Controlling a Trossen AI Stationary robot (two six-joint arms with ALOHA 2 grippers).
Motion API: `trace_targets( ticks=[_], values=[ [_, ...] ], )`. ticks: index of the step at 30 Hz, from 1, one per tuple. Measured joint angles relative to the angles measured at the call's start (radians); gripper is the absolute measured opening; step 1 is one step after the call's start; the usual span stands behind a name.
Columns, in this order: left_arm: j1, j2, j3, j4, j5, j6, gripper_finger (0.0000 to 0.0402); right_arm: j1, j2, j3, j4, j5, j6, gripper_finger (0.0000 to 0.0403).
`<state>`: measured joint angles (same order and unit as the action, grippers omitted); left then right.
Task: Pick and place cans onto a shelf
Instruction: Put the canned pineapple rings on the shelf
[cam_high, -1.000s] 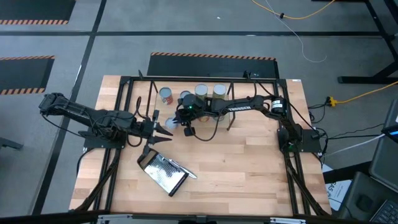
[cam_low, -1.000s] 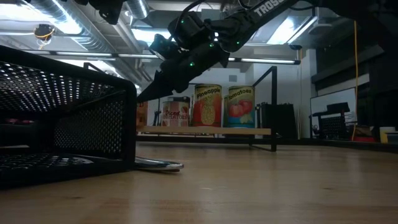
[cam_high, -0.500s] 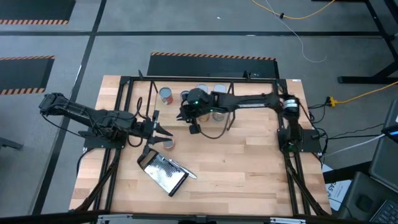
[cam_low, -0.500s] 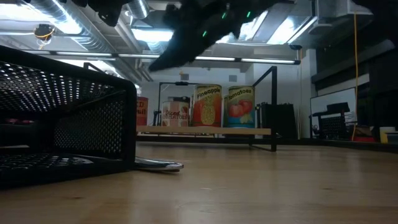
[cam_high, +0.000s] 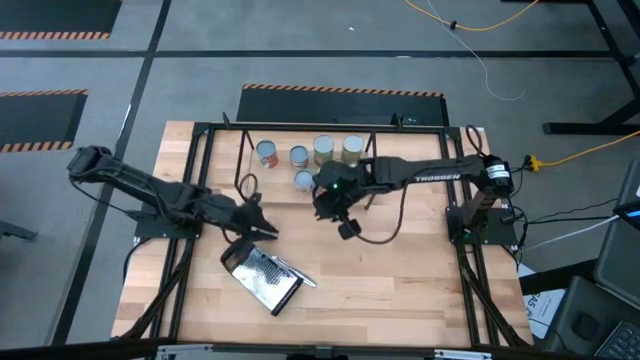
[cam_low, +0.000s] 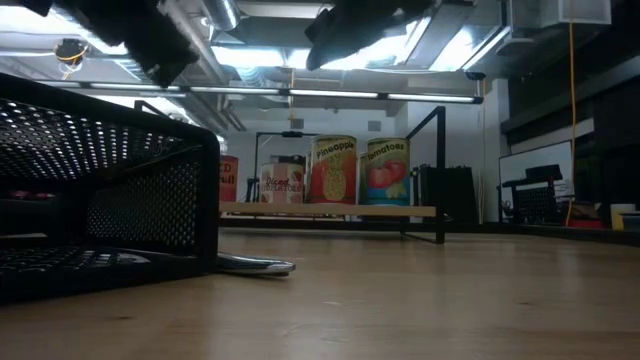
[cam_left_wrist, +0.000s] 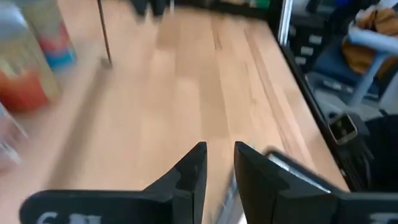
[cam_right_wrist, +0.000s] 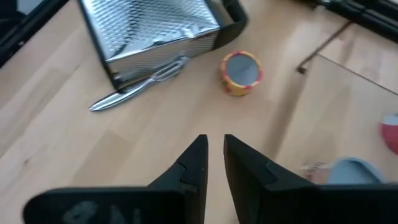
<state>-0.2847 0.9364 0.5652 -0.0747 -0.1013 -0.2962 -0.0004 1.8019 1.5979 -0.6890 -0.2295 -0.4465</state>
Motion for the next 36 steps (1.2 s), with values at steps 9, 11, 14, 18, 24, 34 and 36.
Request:
trace_targets(
  ticks=[9,11,14,18,24,34,36],
  values=[
    [-0.016,0.048,0.0,-0.125,0.05,-0.214,0.009,0.046,0.008,-0.035,0.057,0.0,0.002,0.0058],
    [-0.017,0.049,0.0,-0.193,0.071,-0.258,0.0092,0.052,0.022,-0.046,0.12,0.0,0.019,0.0058],
    [-0.018,0.049,0.0,-0.291,0.081,-0.319,0.0091,0.057,0.046,-0.08,0.232,0.0,0.022,0.0058],
    [-0.017,0.059,0.0,-0.41,0.013,-0.408,0.0088,0.057,0.08,-0.115,0.36,0.001,0.026,0.0058],
    [-0.017,0.102,0.0,-0.522,-0.077,-0.472,0.0088,0.057,0.151,-0.139,0.481,0.003,0.027,0.0058],
    [-0.015,0.249,-0.001,-0.534,-0.144,-0.491,0.0088,0.057,0.302,-0.139,0.657,0.003,0.059,0.0058],
    [-0.015,0.288,-0.001,-0.531,-0.152,-0.491,0.0088,0.057,0.328,-0.139,0.698,0.013,0.059,0.0058]
  ],
)
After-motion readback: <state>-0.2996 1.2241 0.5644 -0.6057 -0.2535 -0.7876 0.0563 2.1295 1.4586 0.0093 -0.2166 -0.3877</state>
